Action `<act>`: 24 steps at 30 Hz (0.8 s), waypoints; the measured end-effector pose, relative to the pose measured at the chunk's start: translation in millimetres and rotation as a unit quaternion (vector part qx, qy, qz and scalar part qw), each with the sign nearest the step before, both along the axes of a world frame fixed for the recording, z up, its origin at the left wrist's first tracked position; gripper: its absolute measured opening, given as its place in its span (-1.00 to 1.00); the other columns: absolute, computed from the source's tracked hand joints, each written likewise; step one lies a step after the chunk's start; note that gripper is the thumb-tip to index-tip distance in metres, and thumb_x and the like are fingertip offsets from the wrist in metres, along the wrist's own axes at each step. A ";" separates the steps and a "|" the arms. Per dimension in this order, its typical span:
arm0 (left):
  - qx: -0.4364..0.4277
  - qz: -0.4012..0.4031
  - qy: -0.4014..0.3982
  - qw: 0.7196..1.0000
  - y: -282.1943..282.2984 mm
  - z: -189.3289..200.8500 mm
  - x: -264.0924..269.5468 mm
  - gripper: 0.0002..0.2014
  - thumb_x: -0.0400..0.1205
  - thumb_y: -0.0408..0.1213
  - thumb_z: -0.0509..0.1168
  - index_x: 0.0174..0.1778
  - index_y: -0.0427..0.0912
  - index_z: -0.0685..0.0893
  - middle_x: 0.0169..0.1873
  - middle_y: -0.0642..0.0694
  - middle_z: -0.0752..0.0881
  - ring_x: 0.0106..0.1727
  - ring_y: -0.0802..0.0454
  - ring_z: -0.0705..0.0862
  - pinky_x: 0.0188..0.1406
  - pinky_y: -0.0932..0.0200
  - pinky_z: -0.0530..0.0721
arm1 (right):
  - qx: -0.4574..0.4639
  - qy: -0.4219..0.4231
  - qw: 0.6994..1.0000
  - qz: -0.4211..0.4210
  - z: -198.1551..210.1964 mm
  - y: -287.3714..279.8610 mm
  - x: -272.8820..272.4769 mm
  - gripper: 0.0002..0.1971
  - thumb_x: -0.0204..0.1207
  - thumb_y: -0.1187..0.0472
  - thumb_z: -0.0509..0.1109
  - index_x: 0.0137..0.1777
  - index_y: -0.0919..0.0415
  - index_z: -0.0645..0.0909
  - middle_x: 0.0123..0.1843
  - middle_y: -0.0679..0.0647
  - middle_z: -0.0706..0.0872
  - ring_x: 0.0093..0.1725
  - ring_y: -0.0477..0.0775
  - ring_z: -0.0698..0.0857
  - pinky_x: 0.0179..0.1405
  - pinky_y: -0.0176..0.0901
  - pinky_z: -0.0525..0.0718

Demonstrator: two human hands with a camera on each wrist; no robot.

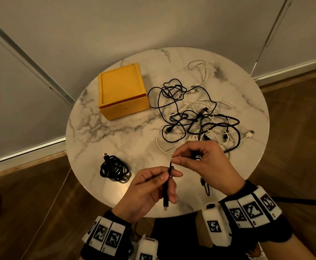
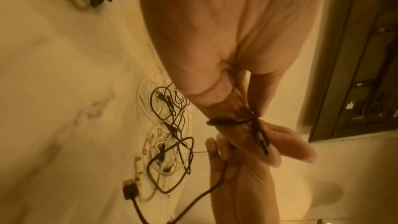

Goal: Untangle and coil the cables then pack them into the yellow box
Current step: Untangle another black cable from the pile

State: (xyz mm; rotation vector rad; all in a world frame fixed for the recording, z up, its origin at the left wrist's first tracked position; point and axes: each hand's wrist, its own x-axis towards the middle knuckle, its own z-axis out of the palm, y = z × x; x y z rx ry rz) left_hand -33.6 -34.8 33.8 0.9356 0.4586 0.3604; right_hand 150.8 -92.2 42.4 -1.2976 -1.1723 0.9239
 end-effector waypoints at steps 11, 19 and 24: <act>-0.099 -0.029 -0.071 0.992 1.0 7.0 -0.9 -0.73 0.67 -0.31 0.26 0.12 -0.47 0.66 -0.49 -0.07 0.59 -0.61 0.18 0.51 -0.48 0.24 0.60 | 0.003 0.089 0.996 -0.007 -4.5 1.8 -10.9 -0.85 0.38 0.14 0.52 -0.15 0.21 0.82 -0.39 0.17 0.72 -0.43 0.02 0.54 -0.49 -0.26 0.50; -0.069 0.085 -0.071 0.991 13.1 8.1 -2.6 -0.77 0.56 -0.22 0.42 -0.02 -0.33 0.71 -0.50 -0.04 0.54 -0.57 0.16 0.48 -0.45 0.23 0.59 | -0.052 0.036 0.998 -0.009 -10.7 -3.0 -18.7 -0.88 0.55 0.26 0.45 0.02 0.18 0.80 -0.48 0.04 0.66 -0.56 -0.10 0.53 -0.53 -0.26 0.51; -0.031 0.081 -0.057 0.995 18.3 8.2 -2.9 -0.76 0.52 -0.27 0.46 0.06 -0.28 0.72 -0.31 -0.13 0.68 -0.34 0.03 0.66 -0.19 0.15 0.69 | -0.096 0.025 0.993 0.060 -11.9 -7.7 -31.5 -0.83 0.63 0.26 0.34 -0.08 0.08 0.76 -0.49 0.07 0.60 -0.60 0.06 0.53 -0.53 -0.18 0.53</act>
